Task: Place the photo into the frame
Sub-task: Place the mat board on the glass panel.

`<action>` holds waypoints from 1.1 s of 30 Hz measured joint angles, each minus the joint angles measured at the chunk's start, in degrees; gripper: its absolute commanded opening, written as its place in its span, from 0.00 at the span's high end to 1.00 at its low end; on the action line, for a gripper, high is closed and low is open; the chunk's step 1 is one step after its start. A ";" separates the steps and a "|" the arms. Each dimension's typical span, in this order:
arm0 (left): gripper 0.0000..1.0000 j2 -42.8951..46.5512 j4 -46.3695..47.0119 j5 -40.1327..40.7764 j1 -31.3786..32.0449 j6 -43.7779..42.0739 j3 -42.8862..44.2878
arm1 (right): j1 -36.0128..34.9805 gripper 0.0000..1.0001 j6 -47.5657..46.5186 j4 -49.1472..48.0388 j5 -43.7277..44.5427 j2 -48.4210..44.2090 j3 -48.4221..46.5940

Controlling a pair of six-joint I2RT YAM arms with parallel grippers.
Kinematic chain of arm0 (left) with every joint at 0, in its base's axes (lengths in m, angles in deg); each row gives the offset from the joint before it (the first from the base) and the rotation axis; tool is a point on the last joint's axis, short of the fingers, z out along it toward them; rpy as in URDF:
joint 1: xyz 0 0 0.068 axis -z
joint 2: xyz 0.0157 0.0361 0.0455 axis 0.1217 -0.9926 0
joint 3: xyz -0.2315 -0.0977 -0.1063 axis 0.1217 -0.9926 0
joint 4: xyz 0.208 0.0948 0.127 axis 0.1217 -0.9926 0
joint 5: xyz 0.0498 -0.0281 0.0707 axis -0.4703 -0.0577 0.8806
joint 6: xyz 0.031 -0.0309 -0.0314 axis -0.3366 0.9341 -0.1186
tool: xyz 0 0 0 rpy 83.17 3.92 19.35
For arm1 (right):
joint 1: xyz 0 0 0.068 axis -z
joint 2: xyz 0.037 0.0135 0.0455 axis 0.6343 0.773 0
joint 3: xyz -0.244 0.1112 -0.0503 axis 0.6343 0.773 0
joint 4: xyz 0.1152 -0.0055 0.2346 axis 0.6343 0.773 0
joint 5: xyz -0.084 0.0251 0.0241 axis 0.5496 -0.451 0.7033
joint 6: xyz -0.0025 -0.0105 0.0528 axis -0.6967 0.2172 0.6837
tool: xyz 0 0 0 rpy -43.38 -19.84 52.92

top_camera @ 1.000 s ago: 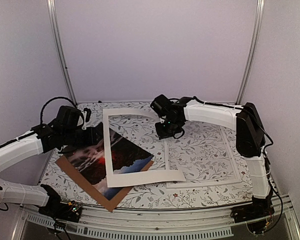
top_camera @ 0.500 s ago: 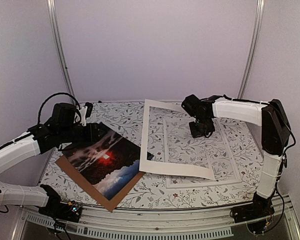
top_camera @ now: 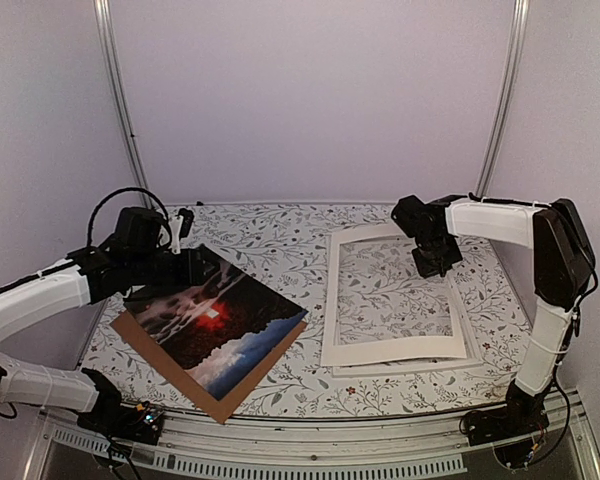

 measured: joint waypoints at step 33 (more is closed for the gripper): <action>0.50 -6.36 2.86 -1.27 0.24 0.24 0.00 | 6.95 1.00 -18.38 -7.76 0.55 6.95 -1.88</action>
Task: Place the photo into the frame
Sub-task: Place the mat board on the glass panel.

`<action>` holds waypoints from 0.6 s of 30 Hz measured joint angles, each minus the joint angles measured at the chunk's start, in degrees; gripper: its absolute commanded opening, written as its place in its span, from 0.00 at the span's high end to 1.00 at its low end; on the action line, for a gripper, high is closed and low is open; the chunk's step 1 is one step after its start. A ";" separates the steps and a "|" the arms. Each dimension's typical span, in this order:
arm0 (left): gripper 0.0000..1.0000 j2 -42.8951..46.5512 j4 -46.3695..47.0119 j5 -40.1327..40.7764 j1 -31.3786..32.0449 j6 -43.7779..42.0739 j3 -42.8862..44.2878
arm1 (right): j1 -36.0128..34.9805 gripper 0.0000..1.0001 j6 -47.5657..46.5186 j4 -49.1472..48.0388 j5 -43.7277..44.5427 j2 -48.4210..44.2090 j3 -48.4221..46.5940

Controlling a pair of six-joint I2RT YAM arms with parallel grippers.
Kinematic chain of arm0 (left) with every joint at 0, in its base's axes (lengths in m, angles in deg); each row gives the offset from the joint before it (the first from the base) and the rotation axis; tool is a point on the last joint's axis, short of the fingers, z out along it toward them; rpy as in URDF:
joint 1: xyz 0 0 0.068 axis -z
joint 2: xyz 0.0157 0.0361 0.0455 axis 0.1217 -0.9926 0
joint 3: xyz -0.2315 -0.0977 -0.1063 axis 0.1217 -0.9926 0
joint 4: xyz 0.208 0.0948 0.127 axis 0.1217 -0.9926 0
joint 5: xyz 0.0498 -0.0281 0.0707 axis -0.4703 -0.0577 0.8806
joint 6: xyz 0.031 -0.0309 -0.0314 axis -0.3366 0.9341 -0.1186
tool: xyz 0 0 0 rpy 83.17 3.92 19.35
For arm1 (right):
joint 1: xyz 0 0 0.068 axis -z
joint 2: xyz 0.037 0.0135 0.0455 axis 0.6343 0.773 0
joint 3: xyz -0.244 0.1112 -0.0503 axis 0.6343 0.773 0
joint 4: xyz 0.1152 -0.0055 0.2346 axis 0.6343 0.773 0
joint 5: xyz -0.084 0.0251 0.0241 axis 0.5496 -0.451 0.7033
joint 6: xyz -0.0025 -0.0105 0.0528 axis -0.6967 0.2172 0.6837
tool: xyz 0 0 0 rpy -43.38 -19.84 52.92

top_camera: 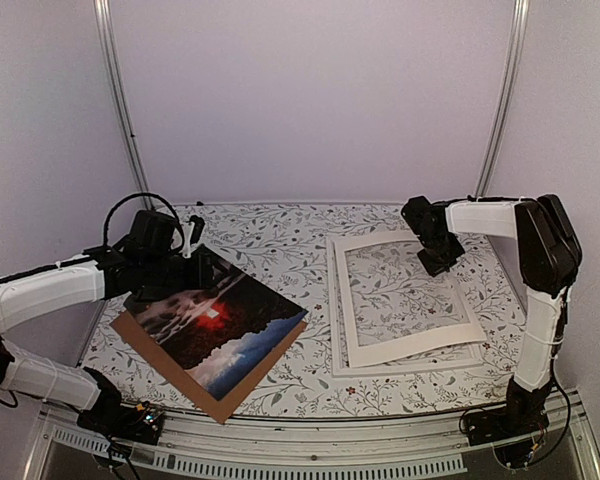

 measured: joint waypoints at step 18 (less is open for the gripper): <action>0.50 -0.96 0.42 -0.07 0.22 0.42 0.00 | -1.95 0.99 4.96 5.07 0.85 2.47 -2.78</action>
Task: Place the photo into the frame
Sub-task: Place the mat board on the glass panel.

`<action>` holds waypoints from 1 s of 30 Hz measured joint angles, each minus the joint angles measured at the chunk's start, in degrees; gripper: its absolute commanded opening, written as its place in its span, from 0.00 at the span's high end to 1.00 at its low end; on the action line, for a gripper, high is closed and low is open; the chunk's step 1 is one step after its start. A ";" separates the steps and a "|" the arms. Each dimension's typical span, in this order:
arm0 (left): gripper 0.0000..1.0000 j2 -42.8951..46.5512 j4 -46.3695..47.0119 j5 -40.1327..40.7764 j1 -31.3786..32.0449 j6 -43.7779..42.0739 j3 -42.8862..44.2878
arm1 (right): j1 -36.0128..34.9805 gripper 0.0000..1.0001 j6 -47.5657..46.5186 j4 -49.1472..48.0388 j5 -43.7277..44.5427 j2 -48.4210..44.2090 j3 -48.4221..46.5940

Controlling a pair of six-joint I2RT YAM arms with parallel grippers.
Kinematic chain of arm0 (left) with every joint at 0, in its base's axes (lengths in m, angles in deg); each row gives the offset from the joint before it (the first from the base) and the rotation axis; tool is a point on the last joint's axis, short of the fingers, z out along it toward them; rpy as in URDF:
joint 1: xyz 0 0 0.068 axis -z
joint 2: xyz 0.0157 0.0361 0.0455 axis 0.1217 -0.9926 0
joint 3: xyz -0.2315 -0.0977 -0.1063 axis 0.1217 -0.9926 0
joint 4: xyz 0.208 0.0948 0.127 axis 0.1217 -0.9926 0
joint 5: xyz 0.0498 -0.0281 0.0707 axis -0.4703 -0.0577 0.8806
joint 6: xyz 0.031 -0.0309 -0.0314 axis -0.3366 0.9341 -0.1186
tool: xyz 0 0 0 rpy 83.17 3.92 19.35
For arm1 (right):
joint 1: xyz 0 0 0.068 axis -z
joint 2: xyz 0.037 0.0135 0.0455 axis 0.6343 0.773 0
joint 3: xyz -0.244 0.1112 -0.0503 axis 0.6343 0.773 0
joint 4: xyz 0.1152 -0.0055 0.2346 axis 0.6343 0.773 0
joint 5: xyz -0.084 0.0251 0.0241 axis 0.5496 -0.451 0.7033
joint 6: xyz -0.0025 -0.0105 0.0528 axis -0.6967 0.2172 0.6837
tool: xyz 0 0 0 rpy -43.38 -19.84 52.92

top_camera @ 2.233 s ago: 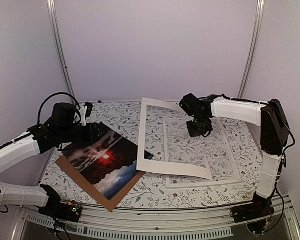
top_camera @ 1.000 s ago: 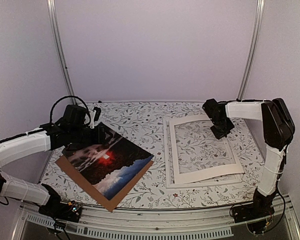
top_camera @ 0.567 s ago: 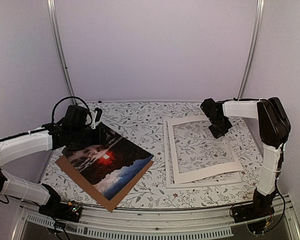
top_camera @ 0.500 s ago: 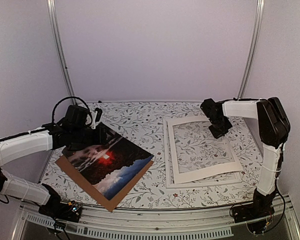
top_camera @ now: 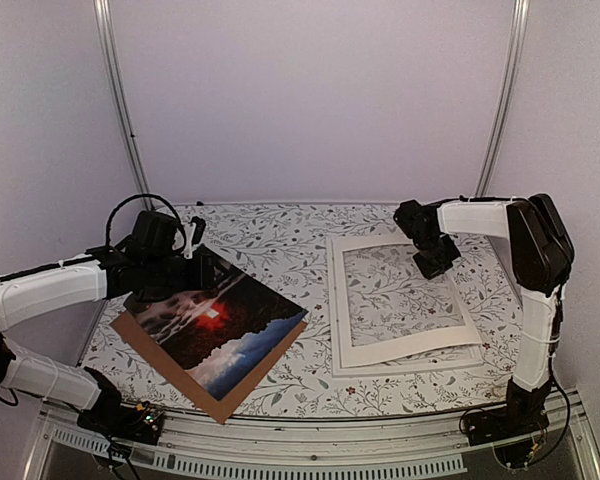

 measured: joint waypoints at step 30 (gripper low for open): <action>0.50 0.00 0.00 0.09 0.04 0.26 -0.44 | -2.03 0.64 4.57 3.82 3.37 2.51 -2.91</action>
